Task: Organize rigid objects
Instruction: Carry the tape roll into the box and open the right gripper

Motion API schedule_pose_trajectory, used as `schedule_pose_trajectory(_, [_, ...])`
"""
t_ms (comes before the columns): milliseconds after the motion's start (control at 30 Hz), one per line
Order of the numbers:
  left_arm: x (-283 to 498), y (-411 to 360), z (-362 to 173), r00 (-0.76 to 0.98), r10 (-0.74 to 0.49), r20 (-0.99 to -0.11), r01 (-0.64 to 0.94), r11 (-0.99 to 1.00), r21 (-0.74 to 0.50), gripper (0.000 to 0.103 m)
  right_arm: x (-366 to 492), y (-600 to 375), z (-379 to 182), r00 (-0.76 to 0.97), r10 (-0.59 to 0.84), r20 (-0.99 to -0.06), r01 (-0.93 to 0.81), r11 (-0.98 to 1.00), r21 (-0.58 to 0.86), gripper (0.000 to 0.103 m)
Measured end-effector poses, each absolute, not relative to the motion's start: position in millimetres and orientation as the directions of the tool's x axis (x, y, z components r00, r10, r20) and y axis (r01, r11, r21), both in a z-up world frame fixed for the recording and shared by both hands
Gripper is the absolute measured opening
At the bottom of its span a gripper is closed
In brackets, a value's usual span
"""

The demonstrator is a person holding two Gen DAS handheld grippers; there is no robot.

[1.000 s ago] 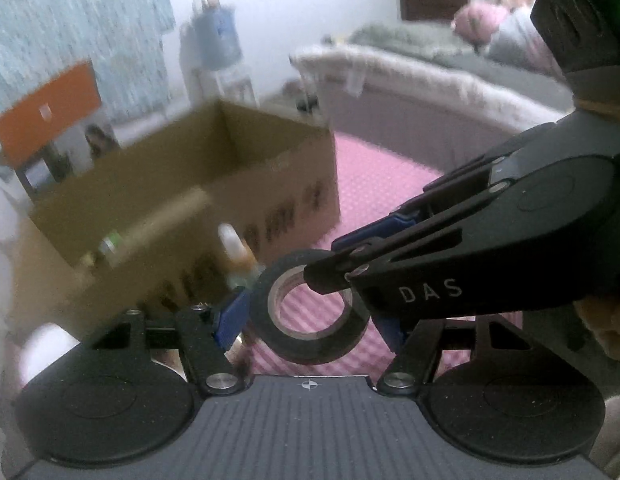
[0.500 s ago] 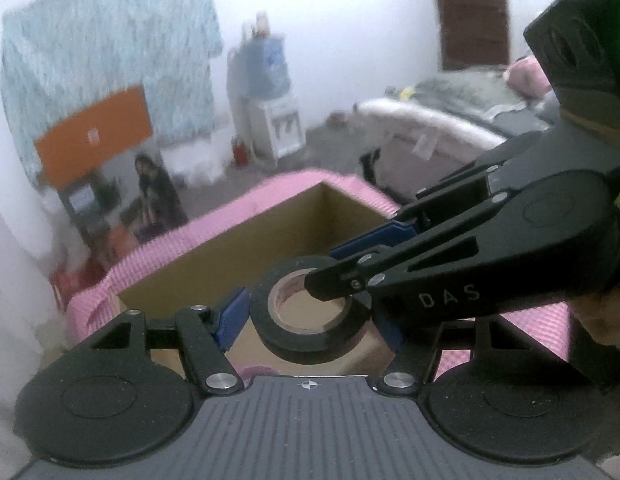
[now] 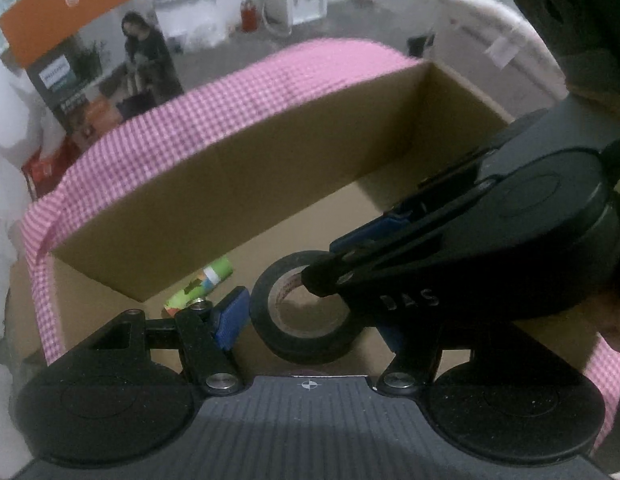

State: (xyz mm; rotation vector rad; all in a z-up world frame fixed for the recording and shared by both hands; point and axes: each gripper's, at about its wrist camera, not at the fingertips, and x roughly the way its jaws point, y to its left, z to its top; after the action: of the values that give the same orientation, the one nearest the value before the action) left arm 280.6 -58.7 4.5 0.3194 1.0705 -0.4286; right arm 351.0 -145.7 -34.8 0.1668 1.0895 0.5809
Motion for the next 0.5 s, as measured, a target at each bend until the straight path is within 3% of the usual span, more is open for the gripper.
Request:
schedule_pose_trajectory(333, [296, -60, -18, 0.376, -0.105, -0.921, 0.472, 0.876, 0.093, 0.067, 373, -141, -70, 0.264, 0.557, -0.788, -0.311, 0.822, 0.477, 0.024])
schedule_pose_trajectory(500, [290, -60, -9, 0.405, -0.115, -0.907, 0.473, 0.875, 0.100, 0.076, 371, -147, -70, 0.271, 0.580, -0.768, -0.299, 0.810, 0.505, 0.024])
